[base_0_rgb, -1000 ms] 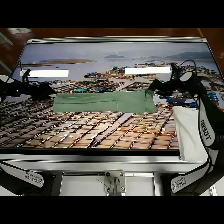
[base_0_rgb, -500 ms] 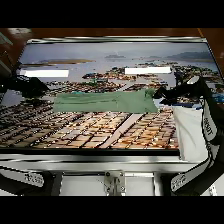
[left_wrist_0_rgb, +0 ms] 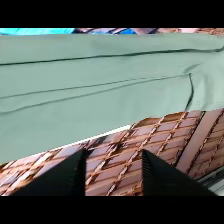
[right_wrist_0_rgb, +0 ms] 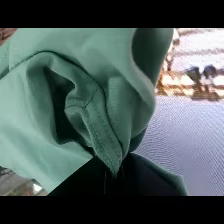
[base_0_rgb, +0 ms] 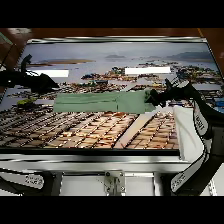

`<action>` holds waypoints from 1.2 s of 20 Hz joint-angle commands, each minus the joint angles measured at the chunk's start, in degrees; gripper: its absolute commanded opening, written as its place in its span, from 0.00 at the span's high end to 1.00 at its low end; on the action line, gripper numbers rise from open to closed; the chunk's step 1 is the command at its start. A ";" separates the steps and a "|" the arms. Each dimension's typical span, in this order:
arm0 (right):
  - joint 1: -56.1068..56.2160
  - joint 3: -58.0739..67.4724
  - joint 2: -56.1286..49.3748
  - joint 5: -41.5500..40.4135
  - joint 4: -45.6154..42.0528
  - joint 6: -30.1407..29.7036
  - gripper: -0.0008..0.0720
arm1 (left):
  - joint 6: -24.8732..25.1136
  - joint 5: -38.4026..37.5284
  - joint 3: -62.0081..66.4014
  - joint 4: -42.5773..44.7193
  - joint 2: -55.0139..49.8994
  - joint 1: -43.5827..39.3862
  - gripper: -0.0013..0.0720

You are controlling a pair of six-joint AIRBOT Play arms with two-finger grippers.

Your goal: Fold the shirts.

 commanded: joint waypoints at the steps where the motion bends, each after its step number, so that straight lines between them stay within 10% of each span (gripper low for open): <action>1: -0.66 0.24 3.96 2.03 2.08 -0.72 0.92 | 0.79 2.67 -0.04 -4.42 -0.46 -5.03 0.69; 8: -1.05 0.24 19.08 9.60 2.03 0.90 0.92 | 0.57 14.08 -0.09 -9.79 -10.43 -23.34 0.90; 24: -0.98 0.24 36.52 23.34 1.70 7.63 0.91 | -2.84 27.56 -0.02 -23.67 -20.31 -47.80 0.91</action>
